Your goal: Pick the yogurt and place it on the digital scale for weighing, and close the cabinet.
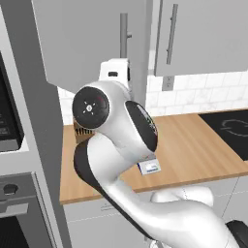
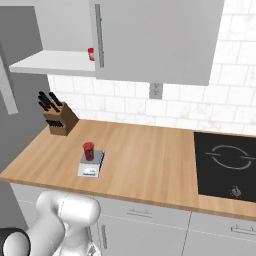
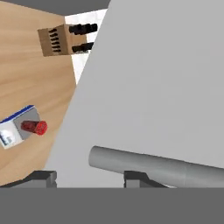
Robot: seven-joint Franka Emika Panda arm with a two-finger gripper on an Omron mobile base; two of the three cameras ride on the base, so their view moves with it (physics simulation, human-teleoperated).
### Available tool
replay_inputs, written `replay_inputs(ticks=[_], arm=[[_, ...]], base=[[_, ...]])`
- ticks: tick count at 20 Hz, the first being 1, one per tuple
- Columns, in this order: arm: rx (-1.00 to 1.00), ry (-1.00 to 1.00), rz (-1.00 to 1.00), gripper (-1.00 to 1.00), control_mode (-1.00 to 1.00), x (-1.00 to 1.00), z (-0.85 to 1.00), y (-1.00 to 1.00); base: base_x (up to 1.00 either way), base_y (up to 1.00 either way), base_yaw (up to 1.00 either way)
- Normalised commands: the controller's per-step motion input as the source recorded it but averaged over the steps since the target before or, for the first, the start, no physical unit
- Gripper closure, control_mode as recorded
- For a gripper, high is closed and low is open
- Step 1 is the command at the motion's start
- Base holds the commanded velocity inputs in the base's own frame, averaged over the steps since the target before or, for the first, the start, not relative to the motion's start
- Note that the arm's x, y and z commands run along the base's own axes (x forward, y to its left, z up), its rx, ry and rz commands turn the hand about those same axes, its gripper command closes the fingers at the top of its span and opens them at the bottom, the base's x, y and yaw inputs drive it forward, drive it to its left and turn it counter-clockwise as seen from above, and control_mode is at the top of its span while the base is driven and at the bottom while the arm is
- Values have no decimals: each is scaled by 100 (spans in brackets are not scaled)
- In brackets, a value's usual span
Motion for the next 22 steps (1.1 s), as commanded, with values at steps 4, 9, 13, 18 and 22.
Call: replay_inputs(ticks=[4,9,13,18,22], arm=[[4,0,-1,-100,-100,100,0,-69],[3,0,0,-100,-100,100,-2,-46],[0,0,0,-100,-100,100,0,0],[0,5,0,-100,-100,100,-1,0],[0,7,0,-100,-100,100,-2,0]], base=[[0,0,0],[0,0,0],[0,0,0],[0,0,0],[0,0,0]])
